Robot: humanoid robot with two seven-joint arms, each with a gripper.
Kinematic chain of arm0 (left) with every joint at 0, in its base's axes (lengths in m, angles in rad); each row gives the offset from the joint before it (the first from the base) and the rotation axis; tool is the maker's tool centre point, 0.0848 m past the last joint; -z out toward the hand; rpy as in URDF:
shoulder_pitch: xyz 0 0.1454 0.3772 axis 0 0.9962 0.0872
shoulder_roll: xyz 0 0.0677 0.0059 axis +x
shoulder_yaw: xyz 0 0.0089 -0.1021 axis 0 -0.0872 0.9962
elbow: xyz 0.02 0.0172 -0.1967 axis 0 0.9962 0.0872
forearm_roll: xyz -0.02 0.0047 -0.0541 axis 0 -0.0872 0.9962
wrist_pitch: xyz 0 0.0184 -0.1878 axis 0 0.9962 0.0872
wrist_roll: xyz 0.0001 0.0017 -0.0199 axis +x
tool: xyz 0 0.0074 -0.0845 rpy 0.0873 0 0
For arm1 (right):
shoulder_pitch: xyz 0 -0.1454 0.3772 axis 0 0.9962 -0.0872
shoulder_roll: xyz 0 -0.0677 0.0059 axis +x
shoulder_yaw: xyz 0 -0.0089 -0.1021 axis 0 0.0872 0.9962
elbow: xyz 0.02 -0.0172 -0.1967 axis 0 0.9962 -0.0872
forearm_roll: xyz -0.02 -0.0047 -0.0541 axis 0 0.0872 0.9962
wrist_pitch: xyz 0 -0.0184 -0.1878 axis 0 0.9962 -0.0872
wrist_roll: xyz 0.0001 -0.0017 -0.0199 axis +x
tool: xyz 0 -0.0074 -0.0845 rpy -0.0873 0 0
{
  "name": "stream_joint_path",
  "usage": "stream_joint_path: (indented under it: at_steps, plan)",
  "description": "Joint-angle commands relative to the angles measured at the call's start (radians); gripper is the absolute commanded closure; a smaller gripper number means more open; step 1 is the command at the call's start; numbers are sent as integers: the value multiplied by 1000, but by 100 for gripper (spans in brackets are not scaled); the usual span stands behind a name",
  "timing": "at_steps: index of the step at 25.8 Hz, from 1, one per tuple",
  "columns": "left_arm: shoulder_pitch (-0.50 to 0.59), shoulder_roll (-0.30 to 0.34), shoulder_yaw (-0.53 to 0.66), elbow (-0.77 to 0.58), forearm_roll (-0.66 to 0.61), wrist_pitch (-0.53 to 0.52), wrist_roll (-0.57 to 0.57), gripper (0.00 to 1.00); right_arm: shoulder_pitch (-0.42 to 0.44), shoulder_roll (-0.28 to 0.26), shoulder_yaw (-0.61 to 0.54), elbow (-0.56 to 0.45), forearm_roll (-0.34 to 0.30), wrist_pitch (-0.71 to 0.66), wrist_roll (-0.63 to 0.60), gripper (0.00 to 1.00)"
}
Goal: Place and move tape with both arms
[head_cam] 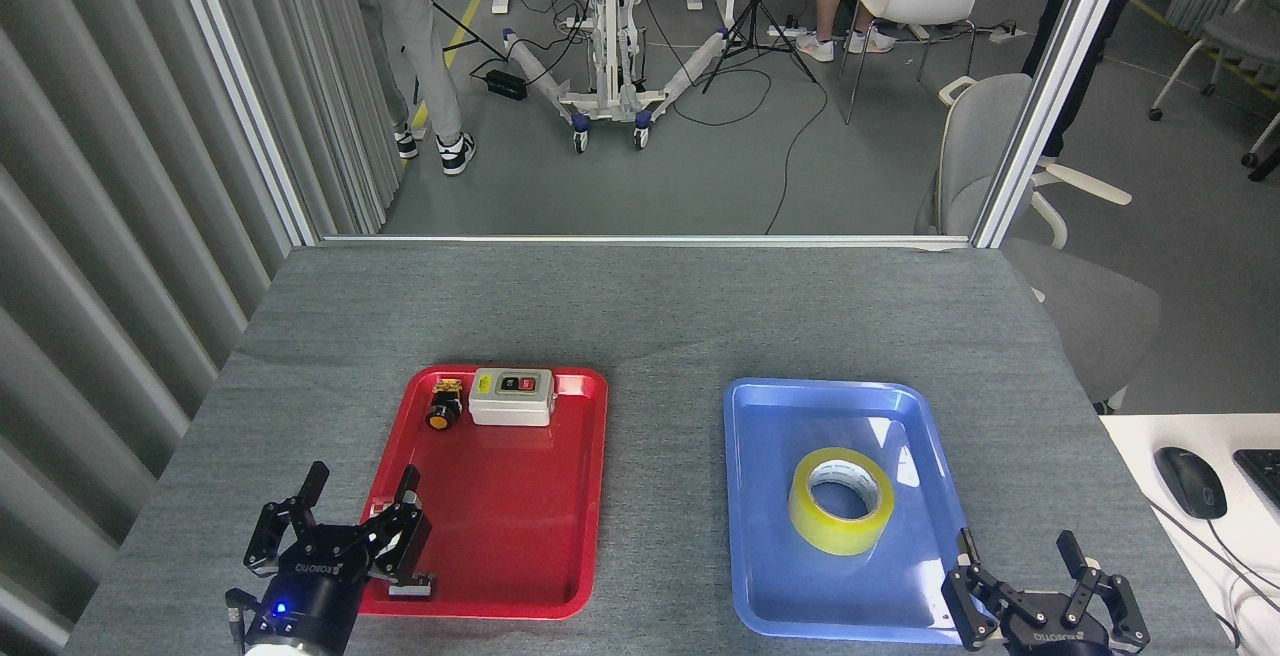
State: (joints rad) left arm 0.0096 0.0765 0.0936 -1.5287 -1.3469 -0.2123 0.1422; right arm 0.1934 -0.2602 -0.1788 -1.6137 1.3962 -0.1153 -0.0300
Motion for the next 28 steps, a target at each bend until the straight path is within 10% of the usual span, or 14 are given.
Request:
stream_joint_path:
  at_steps: [1,28]
  plan:
    - [3,-1,0,-1,0,2,-1,0,3,-1,1,-2,0,0,1,0]
    - [-16,2,3,33,12,8,2,0,57,-8,12,-41,0,-24,-50,0]
